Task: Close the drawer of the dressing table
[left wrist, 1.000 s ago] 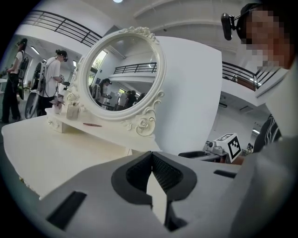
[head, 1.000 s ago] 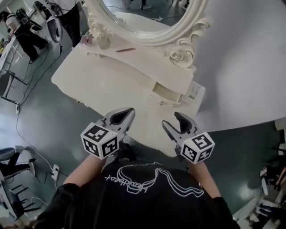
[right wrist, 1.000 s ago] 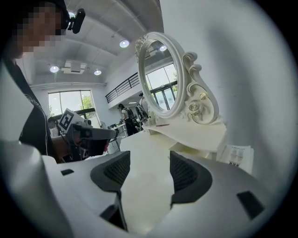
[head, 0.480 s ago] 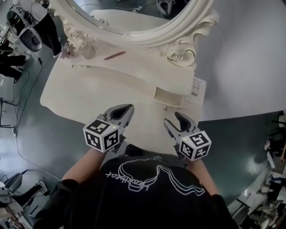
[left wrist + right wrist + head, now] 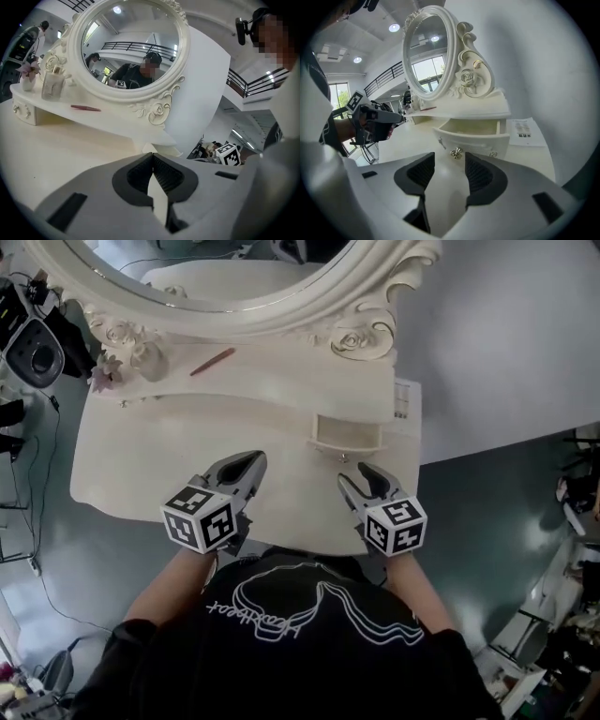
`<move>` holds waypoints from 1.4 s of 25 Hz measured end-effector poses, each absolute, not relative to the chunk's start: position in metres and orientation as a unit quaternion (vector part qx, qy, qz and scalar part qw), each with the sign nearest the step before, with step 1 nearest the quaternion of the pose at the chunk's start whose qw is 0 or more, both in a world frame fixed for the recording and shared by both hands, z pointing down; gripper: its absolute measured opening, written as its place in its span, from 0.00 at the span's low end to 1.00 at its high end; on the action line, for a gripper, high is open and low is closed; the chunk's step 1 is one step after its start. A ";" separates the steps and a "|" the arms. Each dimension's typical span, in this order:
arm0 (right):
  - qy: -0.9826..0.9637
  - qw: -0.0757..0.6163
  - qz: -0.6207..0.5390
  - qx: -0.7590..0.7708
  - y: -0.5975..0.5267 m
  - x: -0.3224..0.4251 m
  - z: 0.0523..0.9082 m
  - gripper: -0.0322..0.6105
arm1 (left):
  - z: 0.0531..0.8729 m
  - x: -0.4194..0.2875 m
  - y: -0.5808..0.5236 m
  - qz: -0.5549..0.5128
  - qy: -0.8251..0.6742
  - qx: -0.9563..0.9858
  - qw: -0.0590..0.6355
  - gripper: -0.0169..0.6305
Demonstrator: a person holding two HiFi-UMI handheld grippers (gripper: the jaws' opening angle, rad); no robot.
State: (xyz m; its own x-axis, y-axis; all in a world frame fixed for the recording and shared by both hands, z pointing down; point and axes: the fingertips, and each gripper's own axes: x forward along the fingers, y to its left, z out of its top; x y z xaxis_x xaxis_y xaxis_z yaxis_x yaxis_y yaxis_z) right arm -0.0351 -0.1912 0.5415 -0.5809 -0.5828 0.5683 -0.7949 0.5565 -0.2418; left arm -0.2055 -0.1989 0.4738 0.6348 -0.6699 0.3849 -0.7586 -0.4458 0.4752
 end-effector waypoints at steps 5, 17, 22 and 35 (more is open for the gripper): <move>-0.840 0.218 0.240 0.435 -0.200 -0.038 0.556 0.35 | 0.482 -0.216 -0.204 0.068 -0.418 0.844 0.329 0.03; -0.823 0.231 0.237 0.462 -0.209 -0.042 0.565 0.24 | 0.472 -0.235 -0.211 0.056 -0.418 0.844 0.331 0.03; -0.820 0.231 0.234 0.468 -0.214 -0.041 0.566 0.21 | 0.475 -0.236 -0.213 0.058 -0.417 0.844 0.332 0.03; -0.817 0.238 0.230 0.473 -0.214 -0.042 0.567 0.21 | 0.479 -0.236 -0.214 0.065 -0.411 0.845 0.335 0.03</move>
State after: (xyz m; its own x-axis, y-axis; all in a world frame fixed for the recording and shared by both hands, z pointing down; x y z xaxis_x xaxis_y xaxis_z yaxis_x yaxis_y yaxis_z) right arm -0.0415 -0.2143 0.5671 -0.4404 -0.6627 0.6057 -0.8815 0.4472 -0.1516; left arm -0.2363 -0.2142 0.4788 0.6532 -0.6521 0.3849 -0.7387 -0.4371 0.5131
